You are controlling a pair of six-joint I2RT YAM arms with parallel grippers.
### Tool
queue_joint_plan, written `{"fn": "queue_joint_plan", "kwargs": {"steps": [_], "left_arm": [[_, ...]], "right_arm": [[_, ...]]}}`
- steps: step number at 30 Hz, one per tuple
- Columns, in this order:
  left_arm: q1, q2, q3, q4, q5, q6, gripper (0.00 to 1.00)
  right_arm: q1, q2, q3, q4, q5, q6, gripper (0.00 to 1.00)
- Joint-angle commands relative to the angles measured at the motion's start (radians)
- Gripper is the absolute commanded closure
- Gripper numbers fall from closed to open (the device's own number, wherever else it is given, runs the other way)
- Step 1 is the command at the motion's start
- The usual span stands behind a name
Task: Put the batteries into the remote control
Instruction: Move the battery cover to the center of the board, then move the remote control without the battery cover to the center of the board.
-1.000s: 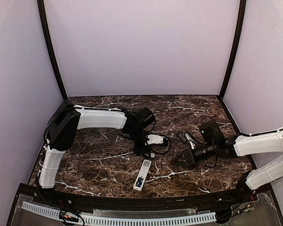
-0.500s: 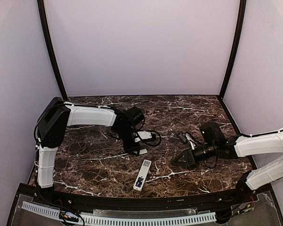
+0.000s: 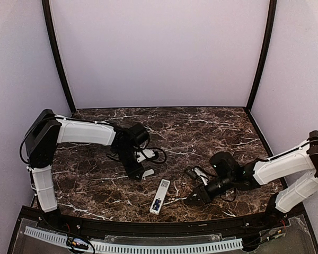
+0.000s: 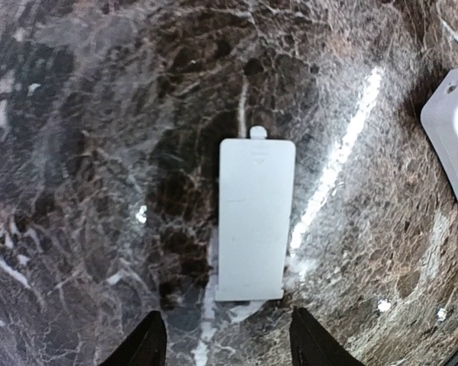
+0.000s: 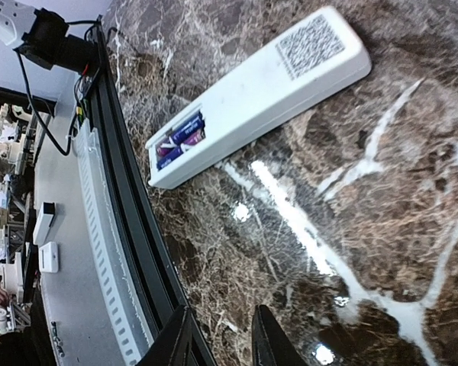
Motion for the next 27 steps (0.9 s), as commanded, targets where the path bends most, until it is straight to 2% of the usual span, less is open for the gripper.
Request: {"fn": "queue_joint_plan", "kwargs": {"steps": [1,5,12,18,27], "left_arm": [[0.007,-0.148,-0.042,0.061,-0.027,-0.077,0.43],[0.008,-0.234,-0.1,0.117,-0.033,-0.126,0.4],[0.029,-0.297,-0.177,0.123,-0.039,-0.151,0.38],[0.074,-0.314,-0.196,0.136,-0.015,-0.167,0.38],[0.128,-0.277,-0.208,0.134,0.03,-0.104,0.41]], "right_arm": [[0.089,0.066,0.017,0.067,0.076,0.032,0.74],[0.166,0.152,0.06,0.09,0.122,0.042,0.75],[0.243,0.333,0.19,0.125,0.148,0.044,0.76],[0.254,0.431,0.313,0.142,0.136,0.027,0.77],[0.248,0.501,0.462,0.123,0.155,0.006,0.76]]}}
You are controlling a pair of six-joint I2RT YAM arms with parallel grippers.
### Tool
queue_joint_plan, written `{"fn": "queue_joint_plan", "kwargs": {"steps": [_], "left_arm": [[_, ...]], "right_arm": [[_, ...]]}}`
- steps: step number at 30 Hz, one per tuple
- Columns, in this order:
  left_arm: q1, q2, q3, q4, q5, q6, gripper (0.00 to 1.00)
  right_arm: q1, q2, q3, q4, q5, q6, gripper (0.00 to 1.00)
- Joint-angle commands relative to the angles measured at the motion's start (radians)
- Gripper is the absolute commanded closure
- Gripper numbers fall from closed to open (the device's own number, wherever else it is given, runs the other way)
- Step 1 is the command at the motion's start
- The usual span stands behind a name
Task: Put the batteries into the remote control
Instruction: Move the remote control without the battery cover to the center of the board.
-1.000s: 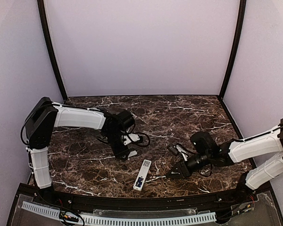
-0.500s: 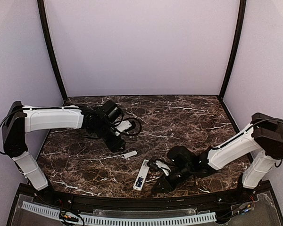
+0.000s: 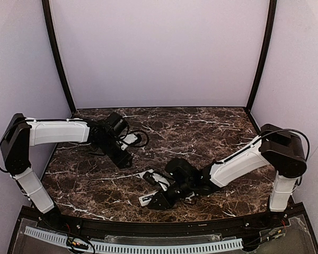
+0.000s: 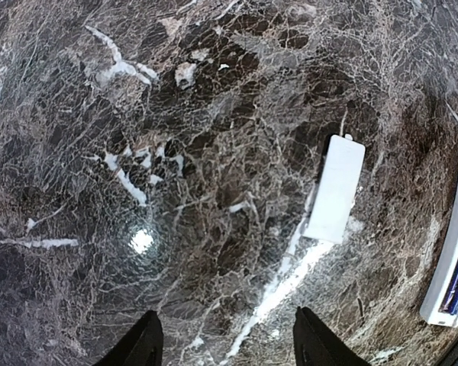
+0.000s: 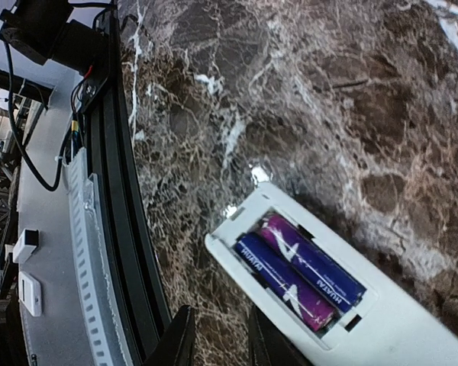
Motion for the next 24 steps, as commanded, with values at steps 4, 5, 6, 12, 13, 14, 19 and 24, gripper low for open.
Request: {"fn": "queue_joint_plan", "kwargs": {"steps": [4,5,6,12,13,14,19,24], "left_arm": [[0.015,0.051,0.001,-0.002,0.115,0.092,0.43],[0.015,0.058,0.004,0.0,0.145,0.107,0.43],[0.015,0.077,0.011,0.0,0.158,0.114,0.44],[-0.014,0.117,0.043,0.004,0.178,0.153,0.43],[-0.023,0.121,0.048,0.006,0.176,0.157,0.43],[-0.028,0.13,0.057,0.005,0.175,0.159,0.43],[-0.059,0.178,0.092,-0.012,0.146,0.176,0.42],[-0.088,0.23,0.133,-0.031,0.117,0.188,0.42]], "right_arm": [[-0.054,-0.036,-0.002,0.039,0.027,0.0,0.75],[-0.068,-0.068,-0.028,0.05,0.02,0.001,0.74],[-0.081,-0.117,-0.05,0.055,0.015,0.001,0.73],[-0.129,-0.323,-0.129,0.017,0.014,-0.024,0.71],[-0.141,-0.351,-0.14,0.011,0.016,-0.025,0.71],[-0.157,-0.376,-0.149,-0.001,0.018,-0.023,0.71],[-0.232,-0.465,-0.192,-0.047,0.028,-0.027,0.7],[-0.295,-0.513,-0.239,-0.059,0.014,-0.02,0.7]]}}
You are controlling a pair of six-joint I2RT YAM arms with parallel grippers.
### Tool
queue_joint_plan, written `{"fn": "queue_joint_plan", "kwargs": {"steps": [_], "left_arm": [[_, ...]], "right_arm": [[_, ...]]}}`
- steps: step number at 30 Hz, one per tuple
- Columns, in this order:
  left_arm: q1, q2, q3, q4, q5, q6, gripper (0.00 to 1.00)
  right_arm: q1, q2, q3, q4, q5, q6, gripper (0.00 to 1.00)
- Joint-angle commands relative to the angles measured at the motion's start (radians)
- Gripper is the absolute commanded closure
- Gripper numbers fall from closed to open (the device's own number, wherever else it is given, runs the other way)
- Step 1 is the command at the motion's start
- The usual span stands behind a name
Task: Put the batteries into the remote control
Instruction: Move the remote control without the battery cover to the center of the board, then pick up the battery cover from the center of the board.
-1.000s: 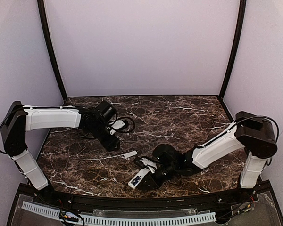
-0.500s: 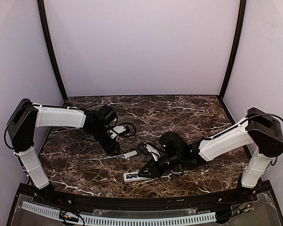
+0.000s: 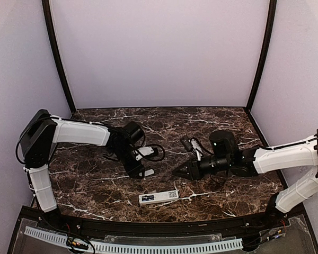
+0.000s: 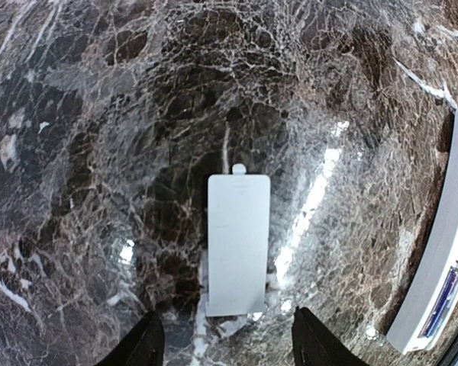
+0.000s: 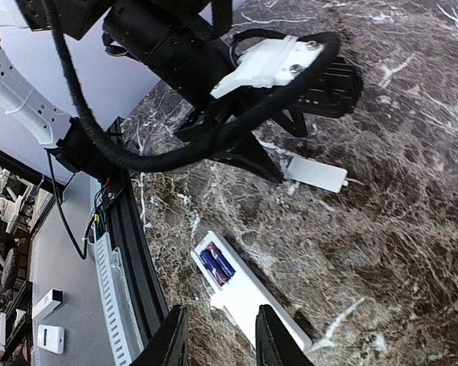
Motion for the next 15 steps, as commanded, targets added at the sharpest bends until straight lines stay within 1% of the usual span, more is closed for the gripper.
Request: {"fn": "queue_joint_plan", "kwargs": {"steps": [1,4,8,13,15], "left_arm": [[-0.021,0.043,0.047,-0.04,-0.032,0.029,0.42],[-0.037,0.069,0.065,-0.047,-0.059,0.034,0.43],[-0.049,0.111,0.094,-0.079,-0.096,0.036,0.49],[-0.055,0.146,0.126,-0.116,-0.097,0.035,0.64],[-0.058,0.146,0.133,-0.122,-0.1,0.035,0.67]], "right_arm": [[-0.045,-0.038,-0.049,-0.038,-0.005,-0.003,0.7],[-0.066,-0.055,-0.066,-0.04,-0.006,0.002,0.7],[-0.084,-0.069,-0.081,-0.042,-0.009,0.003,0.7],[-0.101,-0.071,-0.088,-0.047,-0.01,0.001,0.7],[-0.106,-0.065,-0.087,-0.047,-0.014,0.001,0.7]]}}
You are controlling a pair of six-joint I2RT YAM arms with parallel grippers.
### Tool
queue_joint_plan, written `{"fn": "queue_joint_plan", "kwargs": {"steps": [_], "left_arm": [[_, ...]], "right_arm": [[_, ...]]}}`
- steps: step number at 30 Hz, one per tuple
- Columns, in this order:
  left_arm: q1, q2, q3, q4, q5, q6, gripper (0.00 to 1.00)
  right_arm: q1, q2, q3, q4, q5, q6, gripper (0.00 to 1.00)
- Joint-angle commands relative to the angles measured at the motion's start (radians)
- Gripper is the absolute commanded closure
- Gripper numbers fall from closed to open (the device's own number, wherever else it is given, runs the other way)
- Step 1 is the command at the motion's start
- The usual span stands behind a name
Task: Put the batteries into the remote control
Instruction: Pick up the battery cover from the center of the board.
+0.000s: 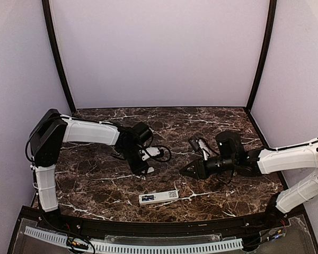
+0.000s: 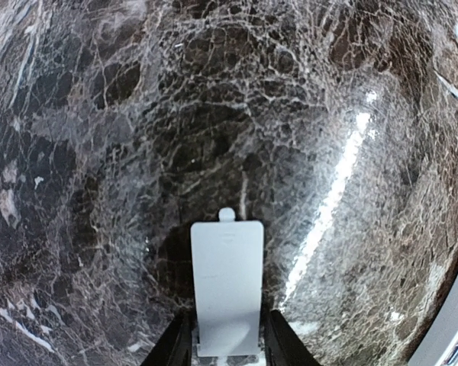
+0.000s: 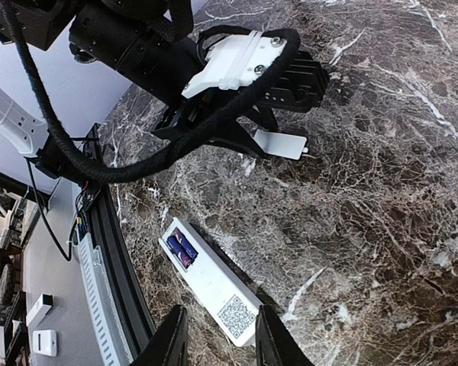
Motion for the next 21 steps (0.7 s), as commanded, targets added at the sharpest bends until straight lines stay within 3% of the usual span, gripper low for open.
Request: {"fn": "queue_joint_plan", "kwargs": {"steps": [1,16,21], "left_arm": [[-0.013,0.029,0.015,-0.079,-0.013,0.007,0.69],[-0.02,-0.091,0.026,-0.032,-0.014,-0.03,0.79],[-0.023,-0.153,0.005,0.021,-0.004,-0.056,0.8]], "right_arm": [[-0.018,-0.005,-0.013,-0.003,-0.014,0.002,0.7],[-0.036,0.048,0.01,0.003,-0.014,0.02,0.7],[-0.07,0.069,0.012,0.057,-0.042,0.095,0.65]]}}
